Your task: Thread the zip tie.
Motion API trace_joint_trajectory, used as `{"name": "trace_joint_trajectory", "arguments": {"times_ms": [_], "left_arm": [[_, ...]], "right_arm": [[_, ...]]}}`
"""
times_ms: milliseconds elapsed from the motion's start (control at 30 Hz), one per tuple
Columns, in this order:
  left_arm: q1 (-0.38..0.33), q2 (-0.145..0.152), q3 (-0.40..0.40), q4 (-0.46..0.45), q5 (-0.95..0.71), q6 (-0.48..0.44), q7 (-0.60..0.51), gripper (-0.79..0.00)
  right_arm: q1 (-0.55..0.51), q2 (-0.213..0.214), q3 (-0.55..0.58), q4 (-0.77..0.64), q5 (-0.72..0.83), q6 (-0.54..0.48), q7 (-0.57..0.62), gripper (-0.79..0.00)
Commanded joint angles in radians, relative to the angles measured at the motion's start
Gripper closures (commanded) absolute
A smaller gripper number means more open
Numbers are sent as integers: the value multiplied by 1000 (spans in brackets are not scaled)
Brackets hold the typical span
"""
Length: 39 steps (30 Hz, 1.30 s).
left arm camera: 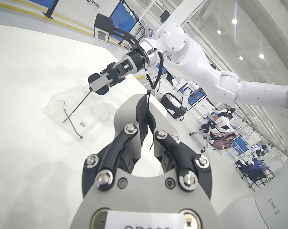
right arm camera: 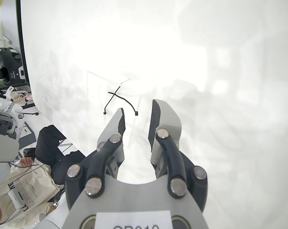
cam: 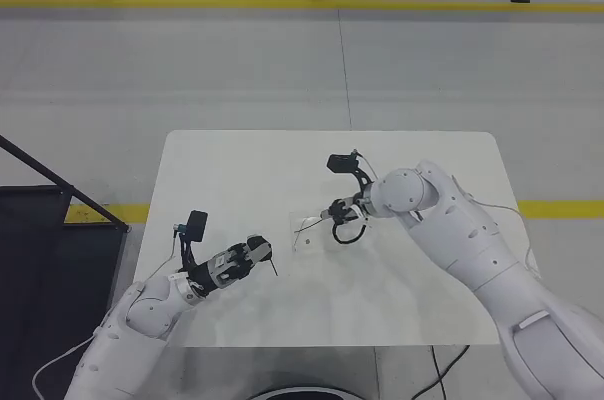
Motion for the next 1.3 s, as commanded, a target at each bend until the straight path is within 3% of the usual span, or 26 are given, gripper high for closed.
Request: {"name": "trace_joint_trajectory", "arguments": {"times_ms": [0,267,533,733,1033,1267], "left_arm": [[0,0,0,0,0,0,0,0],[0,0,0,0,0,0,0,0],[0,0,0,0,0,0,0,0],[0,0,0,0,0,0,0,0],[0,0,0,-2,2,5,2,0],[9,-10,-8,-20,105,79,122,0]], "right_arm": [[5,-8,-3,17,1,-5,0,-256],[20,-33,-6,69,4,-29,4,-157],[22,-47,4,96,6,-49,2,-9],[18,-46,28,92,4,-57,-8,0],[-44,2,136,23,14,-93,-13,0],[-184,71,268,-177,-15,-89,-30,0]]}}
